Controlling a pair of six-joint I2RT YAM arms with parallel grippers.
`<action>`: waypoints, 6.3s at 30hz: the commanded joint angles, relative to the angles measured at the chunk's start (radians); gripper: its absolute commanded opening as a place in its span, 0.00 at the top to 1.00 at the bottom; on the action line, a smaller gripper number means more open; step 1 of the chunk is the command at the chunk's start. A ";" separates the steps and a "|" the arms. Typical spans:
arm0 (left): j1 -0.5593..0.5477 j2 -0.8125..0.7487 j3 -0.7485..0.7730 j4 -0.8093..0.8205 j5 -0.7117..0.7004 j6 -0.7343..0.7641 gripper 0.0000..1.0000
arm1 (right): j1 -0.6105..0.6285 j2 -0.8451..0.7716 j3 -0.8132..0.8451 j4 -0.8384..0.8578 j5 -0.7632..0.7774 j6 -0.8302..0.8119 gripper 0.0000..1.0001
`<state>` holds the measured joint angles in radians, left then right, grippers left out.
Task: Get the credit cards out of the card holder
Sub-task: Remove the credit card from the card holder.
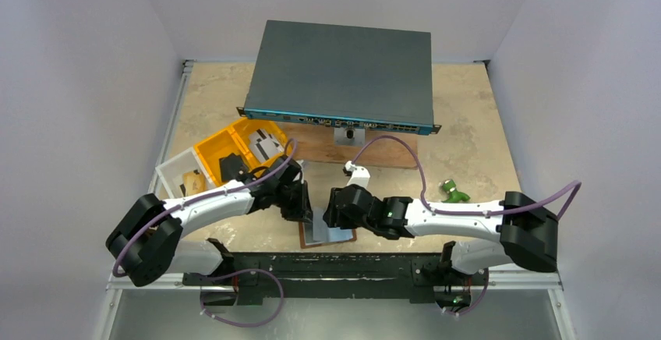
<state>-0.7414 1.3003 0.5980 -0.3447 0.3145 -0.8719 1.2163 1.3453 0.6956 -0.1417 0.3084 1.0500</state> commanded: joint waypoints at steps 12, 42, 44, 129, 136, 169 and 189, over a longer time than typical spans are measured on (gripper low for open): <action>-0.103 0.216 0.205 0.096 0.049 -0.017 0.93 | -0.003 -0.191 -0.034 -0.175 0.119 0.069 0.56; -0.002 -0.117 0.055 -0.176 -0.163 0.046 0.88 | 0.037 0.003 0.095 -0.082 0.047 -0.040 0.54; 0.003 -0.120 0.033 -0.166 -0.152 0.044 0.87 | 0.037 0.035 0.103 -0.042 0.016 -0.049 0.55; -0.052 0.237 0.022 -0.078 -0.227 -0.079 1.00 | -0.240 0.334 -0.519 1.166 -0.502 0.232 0.82; -0.052 0.233 0.017 -0.086 -0.233 -0.083 1.00 | -0.242 0.365 -0.528 1.217 -0.503 0.254 0.91; -0.006 0.208 -0.019 -0.089 -0.239 -0.088 1.00 | -0.247 0.341 -0.528 1.176 -0.503 0.234 0.79; -0.004 0.205 -0.019 -0.103 -0.254 -0.088 1.00 | -0.250 0.182 -0.569 1.004 -0.402 0.236 0.97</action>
<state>-0.7475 1.4460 0.6388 -0.4019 0.2237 -0.9848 0.9703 1.5547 0.1394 0.9409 -0.1436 1.3022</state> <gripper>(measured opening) 0.003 0.036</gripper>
